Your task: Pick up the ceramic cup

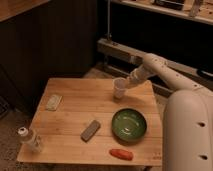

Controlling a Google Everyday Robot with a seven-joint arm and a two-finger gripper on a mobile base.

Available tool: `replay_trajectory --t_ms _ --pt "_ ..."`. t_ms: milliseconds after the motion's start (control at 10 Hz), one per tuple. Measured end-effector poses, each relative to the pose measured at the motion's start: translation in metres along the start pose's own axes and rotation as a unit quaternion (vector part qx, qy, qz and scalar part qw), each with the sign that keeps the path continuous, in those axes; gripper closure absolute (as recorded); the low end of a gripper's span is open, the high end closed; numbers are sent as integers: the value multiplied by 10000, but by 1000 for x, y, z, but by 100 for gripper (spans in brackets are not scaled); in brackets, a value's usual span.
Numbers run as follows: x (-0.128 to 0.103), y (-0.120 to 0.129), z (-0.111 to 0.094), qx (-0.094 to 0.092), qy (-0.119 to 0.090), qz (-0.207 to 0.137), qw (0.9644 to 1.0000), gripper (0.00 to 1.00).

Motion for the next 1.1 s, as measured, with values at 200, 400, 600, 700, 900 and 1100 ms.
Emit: replay_trajectory --t_ms 200,400,600,700,900,1100 --pt "3 4 -2 -22 36 -42 10000 86" --pt "7 -3 -11 7 51 -30 10000 86" --pt "10 2 -12 -28 62 -49 10000 86" --pt "7 -2 -17 -8 11 -31 10000 86" --pt "8 5 -12 -44 43 -66 10000 86" --pt "10 -2 -16 -9 26 -38 10000 86"
